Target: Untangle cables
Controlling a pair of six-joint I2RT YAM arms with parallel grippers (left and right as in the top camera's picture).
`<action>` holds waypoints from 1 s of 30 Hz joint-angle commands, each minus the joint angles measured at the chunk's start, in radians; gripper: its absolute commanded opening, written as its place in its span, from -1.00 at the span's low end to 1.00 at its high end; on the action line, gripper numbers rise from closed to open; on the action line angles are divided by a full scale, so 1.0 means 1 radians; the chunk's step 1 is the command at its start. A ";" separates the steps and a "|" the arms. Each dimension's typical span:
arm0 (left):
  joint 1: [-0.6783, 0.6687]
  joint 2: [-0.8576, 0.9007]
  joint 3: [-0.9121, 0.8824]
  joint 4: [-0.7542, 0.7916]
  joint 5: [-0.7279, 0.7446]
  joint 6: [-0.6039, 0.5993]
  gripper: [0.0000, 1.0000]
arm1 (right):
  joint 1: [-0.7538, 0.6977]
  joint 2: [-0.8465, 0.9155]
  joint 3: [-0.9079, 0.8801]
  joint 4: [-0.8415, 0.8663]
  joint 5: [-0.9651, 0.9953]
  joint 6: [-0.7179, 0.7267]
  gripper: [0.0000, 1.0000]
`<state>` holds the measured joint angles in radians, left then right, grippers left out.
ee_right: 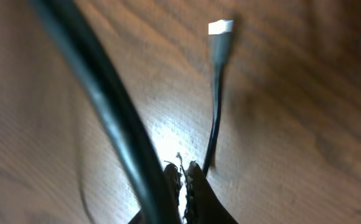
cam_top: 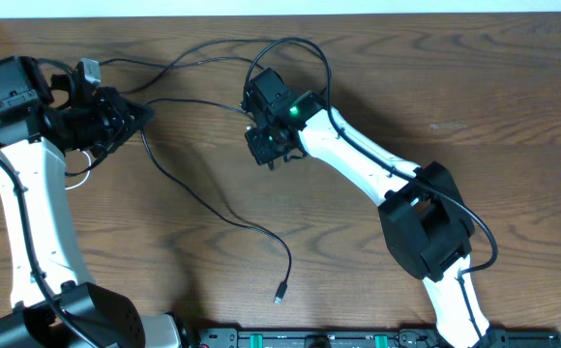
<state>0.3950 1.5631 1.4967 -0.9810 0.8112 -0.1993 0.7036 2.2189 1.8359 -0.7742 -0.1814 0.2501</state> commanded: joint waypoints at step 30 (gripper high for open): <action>0.227 -0.022 0.029 0.089 0.007 -0.151 -0.85 | -0.003 -0.064 0.019 -0.493 -0.072 -0.101 -0.97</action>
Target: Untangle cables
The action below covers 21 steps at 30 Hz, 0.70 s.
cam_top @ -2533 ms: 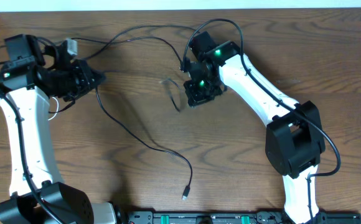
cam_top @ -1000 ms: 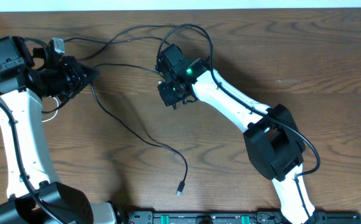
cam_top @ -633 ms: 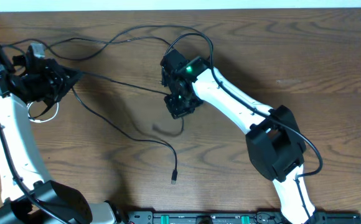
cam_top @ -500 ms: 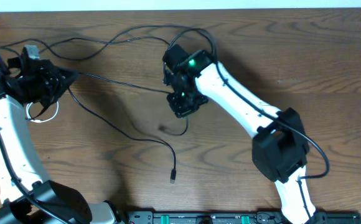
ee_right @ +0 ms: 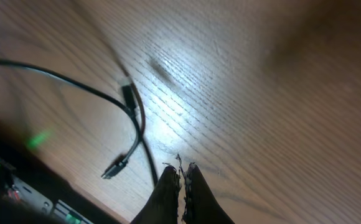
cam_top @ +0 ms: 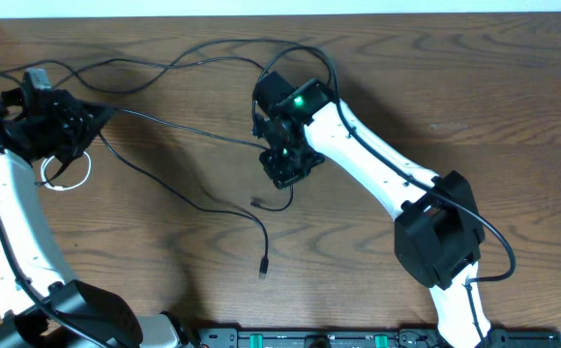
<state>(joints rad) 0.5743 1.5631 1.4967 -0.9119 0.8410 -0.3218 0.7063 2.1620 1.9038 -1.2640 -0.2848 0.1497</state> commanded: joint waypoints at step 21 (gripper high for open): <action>0.098 -0.021 0.024 -0.037 -0.237 -0.027 -0.85 | 0.016 -0.008 -0.230 0.174 -0.037 0.014 -0.78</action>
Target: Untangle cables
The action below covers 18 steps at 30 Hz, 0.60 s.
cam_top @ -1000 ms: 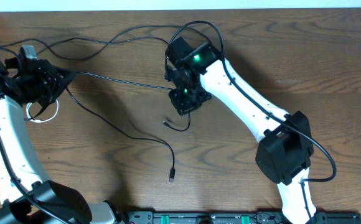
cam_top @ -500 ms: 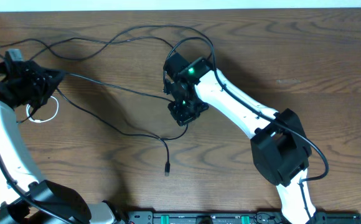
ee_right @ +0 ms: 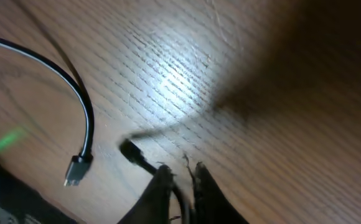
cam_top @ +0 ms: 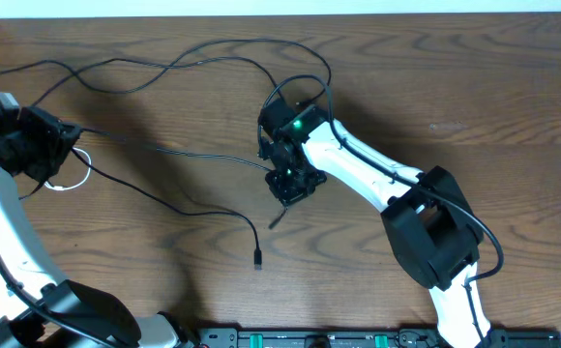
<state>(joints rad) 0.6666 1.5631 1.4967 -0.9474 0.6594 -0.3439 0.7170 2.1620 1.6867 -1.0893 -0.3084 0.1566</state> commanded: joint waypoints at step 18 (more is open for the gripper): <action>0.005 -0.019 -0.006 -0.090 -0.390 -0.005 -0.85 | 0.008 -0.008 -0.012 0.041 -0.013 0.007 -0.57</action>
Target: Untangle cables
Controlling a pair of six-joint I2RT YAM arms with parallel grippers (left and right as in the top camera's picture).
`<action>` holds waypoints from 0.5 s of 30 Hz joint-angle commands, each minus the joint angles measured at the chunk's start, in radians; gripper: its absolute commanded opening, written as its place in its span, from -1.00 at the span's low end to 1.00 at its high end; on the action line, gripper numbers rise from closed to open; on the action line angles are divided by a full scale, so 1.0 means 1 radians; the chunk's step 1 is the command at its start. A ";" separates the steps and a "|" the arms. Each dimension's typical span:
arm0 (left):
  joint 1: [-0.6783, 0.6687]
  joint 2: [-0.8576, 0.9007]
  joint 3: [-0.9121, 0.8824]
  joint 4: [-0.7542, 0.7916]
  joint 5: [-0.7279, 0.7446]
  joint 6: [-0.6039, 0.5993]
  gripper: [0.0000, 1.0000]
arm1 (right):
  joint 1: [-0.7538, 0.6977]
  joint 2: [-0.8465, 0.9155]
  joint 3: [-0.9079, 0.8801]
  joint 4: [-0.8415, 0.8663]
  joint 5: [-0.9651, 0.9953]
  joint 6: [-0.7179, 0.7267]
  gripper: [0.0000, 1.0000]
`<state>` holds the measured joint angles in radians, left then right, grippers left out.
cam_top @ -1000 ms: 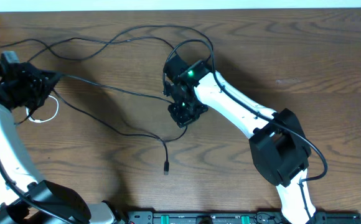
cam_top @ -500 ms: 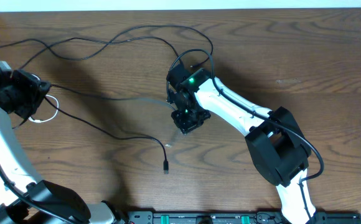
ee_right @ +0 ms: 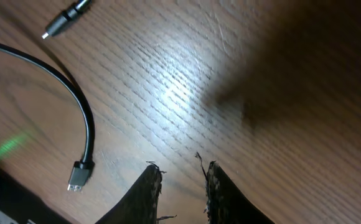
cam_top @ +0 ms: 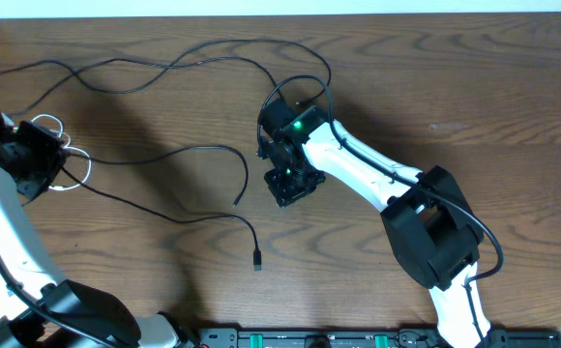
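Several black cables fan out over the wooden table from my left gripper (cam_top: 39,155), which is shut on them at the far left, next to a white cable loop (cam_top: 75,174). One black cable curves to a loose plug (cam_top: 238,200), seen again at the top left of the right wrist view as the same small plug (ee_right: 62,22). Another ends in a USB plug (cam_top: 257,261) (ee_right: 76,179) nearer the front. My right gripper (cam_top: 288,191) (ee_right: 180,167) hovers low over bare wood at mid-table, open, nothing between its fingers.
A long black cable (cam_top: 164,70) snakes along the back of the table toward the right arm's wrist. The right arm's white links cross the right middle. A black rail (cam_top: 358,338) runs along the front edge.
My right gripper has opened and let go of the black cable end, which now lies loose to its left. The taut cable has gone slack. My left gripper shifted slightly left and forward.
First both grippers held cables near the back, left gripper close to the middle. Then the left was further left and the right further forward, the cable stretched between them. Then only the cable's end stayed in the right fingers. Now it lies free.
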<state>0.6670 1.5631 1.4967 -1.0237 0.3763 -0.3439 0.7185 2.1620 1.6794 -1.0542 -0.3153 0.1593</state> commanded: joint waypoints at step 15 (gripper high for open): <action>0.014 0.104 -0.008 0.039 -0.639 -0.005 -0.85 | 0.007 -0.008 -0.005 0.007 -0.006 0.004 -0.56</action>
<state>0.6678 1.6226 1.4967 -0.9855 -0.0822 -0.3439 0.7185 2.1620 1.6794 -1.0477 -0.3153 0.1596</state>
